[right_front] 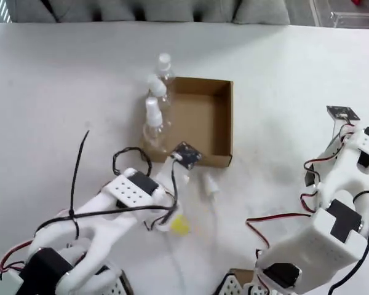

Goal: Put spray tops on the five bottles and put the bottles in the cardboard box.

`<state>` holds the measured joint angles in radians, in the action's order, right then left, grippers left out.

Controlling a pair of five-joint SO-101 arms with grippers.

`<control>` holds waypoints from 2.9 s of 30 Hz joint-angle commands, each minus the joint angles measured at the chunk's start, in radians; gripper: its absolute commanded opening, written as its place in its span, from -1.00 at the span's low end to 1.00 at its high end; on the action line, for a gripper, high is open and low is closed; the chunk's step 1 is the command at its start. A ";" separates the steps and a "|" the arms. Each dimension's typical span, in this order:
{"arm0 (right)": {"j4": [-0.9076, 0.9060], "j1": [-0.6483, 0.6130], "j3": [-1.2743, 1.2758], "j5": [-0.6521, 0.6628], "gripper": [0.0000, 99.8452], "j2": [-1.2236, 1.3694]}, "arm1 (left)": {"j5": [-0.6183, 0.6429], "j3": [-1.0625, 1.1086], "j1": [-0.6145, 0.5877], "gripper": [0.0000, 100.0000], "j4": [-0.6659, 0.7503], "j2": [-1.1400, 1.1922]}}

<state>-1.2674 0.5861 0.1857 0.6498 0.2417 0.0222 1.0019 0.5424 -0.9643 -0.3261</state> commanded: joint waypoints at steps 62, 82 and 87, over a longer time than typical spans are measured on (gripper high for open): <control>0.068 0.004 0.025 0.104 -0.97 -0.039 | 0.367 -0.044 0.045 -0.95 -0.063 -0.142; 0.150 -0.047 0.374 -0.132 -0.97 -0.713 | 0.377 -0.020 -0.372 -0.95 0.140 -0.292; 0.176 -0.117 0.434 -0.201 -0.96 -0.900 | 0.377 -0.020 -0.377 -0.95 0.135 -0.294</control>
<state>-1.1185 0.5263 0.6107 0.4933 -0.4994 0.3997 1.0296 0.1772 -0.8493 -0.5823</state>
